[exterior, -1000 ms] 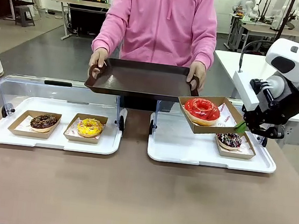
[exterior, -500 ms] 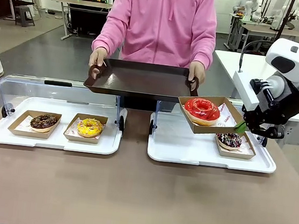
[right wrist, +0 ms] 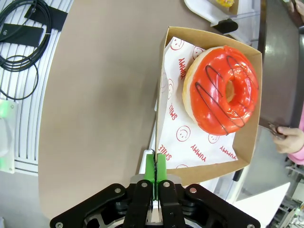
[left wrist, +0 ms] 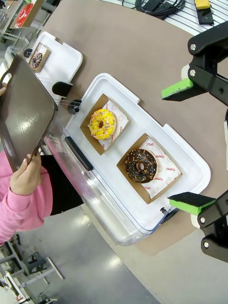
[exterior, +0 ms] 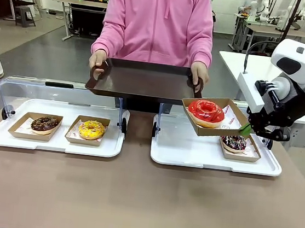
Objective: Provide the desired donut to the person.
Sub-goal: Place the picked Paper togo box onto the Handle tray extended by the person, then pick up and lift the Paper togo box containing the Donut pointed at by the person.
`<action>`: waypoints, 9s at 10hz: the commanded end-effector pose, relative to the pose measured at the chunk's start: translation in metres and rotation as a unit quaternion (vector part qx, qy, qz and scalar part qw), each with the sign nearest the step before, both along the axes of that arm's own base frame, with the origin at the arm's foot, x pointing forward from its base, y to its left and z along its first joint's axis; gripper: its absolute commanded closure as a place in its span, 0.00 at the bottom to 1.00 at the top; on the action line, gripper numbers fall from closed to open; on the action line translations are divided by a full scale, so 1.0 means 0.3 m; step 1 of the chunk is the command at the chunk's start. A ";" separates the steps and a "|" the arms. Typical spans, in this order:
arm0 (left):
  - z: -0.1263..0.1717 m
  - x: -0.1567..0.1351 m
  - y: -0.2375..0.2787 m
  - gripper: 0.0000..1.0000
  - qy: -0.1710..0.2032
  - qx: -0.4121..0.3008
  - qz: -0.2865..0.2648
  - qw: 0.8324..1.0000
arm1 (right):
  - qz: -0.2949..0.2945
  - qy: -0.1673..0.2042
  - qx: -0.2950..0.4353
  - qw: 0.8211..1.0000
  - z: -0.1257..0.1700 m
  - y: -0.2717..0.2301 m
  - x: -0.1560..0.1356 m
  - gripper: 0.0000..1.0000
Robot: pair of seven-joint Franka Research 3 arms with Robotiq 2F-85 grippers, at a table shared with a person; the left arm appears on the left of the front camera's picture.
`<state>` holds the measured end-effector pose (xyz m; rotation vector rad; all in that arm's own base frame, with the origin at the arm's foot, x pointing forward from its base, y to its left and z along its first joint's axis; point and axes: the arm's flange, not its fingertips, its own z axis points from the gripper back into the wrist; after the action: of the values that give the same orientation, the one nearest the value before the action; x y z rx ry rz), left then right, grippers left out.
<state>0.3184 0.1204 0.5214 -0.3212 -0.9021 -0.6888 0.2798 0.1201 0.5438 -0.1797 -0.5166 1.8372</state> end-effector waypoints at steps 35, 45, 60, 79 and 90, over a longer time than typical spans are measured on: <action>-0.001 0.000 0.001 0.00 -0.002 -0.007 -0.001 1.000 | -0.146 -0.028 -0.003 0.989 -0.105 0.529 0.724 0.99; -0.001 0.000 0.001 0.00 -0.002 -0.007 -0.001 1.000 | -0.124 -0.008 0.011 0.992 0.008 0.477 0.635 0.00; -0.001 0.000 0.001 0.00 -0.002 -0.007 -0.001 1.000 | -0.134 -0.005 0.002 0.991 0.037 0.512 0.644 0.00; -0.001 0.000 0.001 0.00 -0.002 -0.007 -0.001 1.000 | -0.349 0.063 0.416 0.837 -0.100 -0.645 0.054 0.00; -0.001 0.000 0.001 0.00 -0.002 -0.007 -0.001 1.000 | -0.340 0.061 0.409 0.845 0.013 -0.698 0.124 0.00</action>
<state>0.3184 0.1204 0.5220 -0.3201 -0.9026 -0.6884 0.3168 -0.0885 0.5485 0.3085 -0.9610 0.8214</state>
